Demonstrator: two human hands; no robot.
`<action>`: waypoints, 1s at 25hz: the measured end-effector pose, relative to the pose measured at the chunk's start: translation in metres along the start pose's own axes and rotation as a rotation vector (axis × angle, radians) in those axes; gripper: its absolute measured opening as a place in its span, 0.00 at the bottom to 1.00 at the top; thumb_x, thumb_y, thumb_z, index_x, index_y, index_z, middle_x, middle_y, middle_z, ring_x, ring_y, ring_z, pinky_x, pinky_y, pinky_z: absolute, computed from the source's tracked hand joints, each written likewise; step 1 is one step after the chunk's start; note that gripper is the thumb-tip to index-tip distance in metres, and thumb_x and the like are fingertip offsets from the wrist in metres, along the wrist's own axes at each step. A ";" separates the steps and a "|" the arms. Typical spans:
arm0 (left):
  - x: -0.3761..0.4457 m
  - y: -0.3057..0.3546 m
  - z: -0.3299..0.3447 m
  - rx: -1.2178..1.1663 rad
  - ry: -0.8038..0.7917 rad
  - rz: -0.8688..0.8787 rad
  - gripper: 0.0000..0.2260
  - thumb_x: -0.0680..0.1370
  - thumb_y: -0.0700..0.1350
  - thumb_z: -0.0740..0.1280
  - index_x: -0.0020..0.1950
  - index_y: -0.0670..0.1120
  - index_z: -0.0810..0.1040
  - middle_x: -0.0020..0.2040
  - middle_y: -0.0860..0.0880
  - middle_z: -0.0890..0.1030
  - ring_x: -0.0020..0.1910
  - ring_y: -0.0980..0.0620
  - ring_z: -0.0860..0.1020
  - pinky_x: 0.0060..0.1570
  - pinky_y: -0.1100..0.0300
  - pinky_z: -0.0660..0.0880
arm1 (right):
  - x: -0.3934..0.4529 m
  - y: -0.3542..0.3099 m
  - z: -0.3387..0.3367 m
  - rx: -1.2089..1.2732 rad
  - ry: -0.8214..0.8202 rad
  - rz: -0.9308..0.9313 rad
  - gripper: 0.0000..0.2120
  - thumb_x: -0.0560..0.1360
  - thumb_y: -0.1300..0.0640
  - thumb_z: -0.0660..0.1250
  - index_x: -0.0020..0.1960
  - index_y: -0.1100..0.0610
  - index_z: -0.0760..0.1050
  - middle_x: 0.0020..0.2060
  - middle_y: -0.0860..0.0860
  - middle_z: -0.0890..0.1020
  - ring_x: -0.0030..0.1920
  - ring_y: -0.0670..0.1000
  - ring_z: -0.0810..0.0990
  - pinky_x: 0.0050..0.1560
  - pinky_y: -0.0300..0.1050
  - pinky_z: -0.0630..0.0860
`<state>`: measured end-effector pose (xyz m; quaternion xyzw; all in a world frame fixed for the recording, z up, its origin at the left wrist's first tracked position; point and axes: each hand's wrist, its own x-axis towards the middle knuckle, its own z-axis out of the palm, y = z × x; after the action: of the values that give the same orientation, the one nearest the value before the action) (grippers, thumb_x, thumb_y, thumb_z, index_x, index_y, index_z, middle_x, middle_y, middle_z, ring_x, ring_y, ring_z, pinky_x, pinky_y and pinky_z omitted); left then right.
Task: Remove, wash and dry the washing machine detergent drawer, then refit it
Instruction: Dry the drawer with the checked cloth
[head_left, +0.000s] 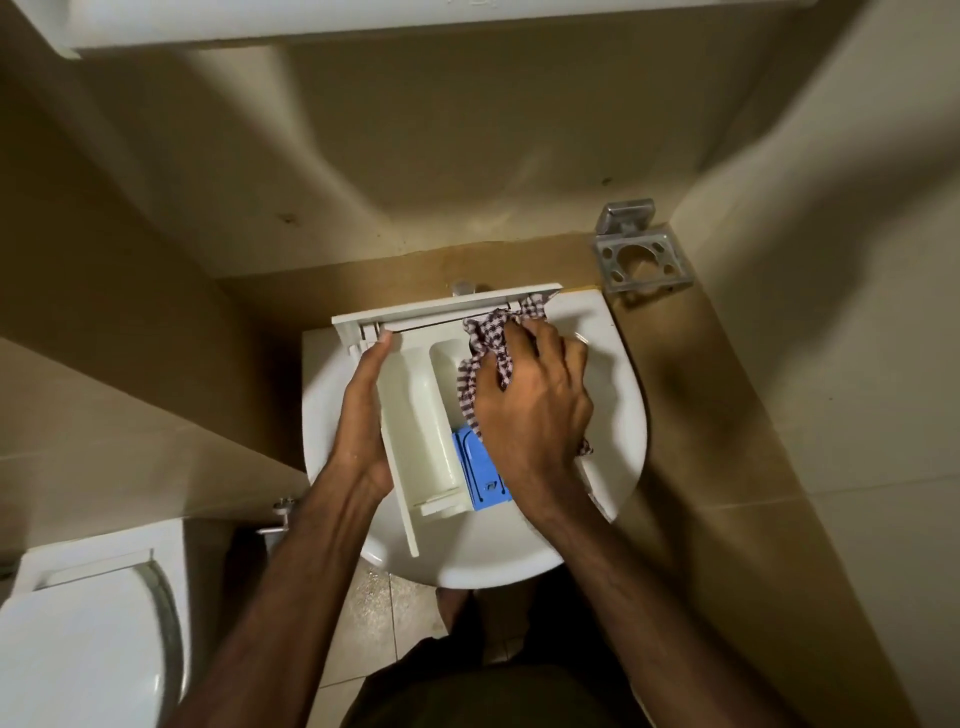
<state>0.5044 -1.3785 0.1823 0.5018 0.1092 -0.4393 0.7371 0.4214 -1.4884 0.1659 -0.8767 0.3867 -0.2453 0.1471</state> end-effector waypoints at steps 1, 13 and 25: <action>0.000 -0.001 -0.002 -0.032 -0.009 -0.032 0.20 0.79 0.62 0.66 0.52 0.48 0.89 0.51 0.45 0.86 0.47 0.46 0.85 0.57 0.51 0.80 | 0.000 -0.002 0.003 0.000 0.029 -0.024 0.15 0.77 0.55 0.69 0.63 0.54 0.82 0.60 0.50 0.84 0.58 0.57 0.78 0.46 0.53 0.80; 0.014 -0.001 -0.014 -0.140 -0.148 0.048 0.40 0.78 0.75 0.51 0.70 0.46 0.79 0.66 0.41 0.82 0.65 0.43 0.81 0.62 0.48 0.80 | 0.000 -0.026 0.022 0.028 0.052 -0.494 0.12 0.82 0.58 0.67 0.61 0.50 0.85 0.62 0.45 0.85 0.57 0.54 0.77 0.56 0.55 0.69; 0.017 -0.008 -0.001 -0.159 -0.172 0.055 0.31 0.80 0.69 0.56 0.62 0.47 0.84 0.59 0.43 0.84 0.60 0.47 0.83 0.58 0.54 0.81 | 0.001 -0.036 0.023 0.122 0.026 -0.356 0.13 0.79 0.62 0.69 0.62 0.54 0.84 0.58 0.49 0.87 0.55 0.58 0.80 0.53 0.55 0.75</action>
<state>0.5088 -1.3877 0.1665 0.4048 0.0663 -0.4504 0.7930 0.4561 -1.4639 0.1628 -0.9175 0.2119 -0.3018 0.1493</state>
